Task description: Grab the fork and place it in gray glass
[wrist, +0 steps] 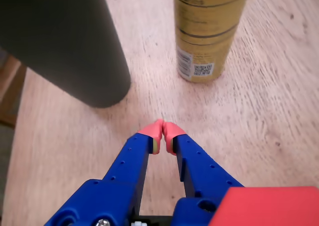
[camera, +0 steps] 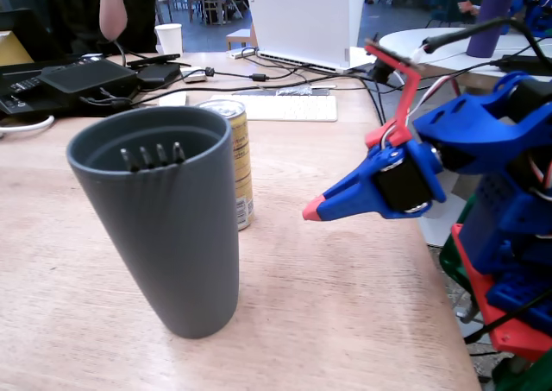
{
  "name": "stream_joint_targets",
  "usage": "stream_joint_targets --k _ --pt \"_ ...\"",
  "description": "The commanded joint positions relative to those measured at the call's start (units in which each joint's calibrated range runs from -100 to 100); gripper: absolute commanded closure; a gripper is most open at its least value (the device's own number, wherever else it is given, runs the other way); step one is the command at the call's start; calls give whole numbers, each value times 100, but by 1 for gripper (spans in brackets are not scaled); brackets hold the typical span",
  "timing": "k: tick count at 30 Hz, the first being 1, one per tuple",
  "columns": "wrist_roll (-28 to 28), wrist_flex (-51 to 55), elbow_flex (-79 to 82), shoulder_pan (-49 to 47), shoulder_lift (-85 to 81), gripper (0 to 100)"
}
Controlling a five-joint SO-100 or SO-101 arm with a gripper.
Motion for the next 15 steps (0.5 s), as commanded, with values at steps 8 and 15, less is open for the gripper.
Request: stream_joint_targets --k 8,15 --pt "-107 -130 52 -32 -72 100" --pt "-107 -122 43 87 -72 100"
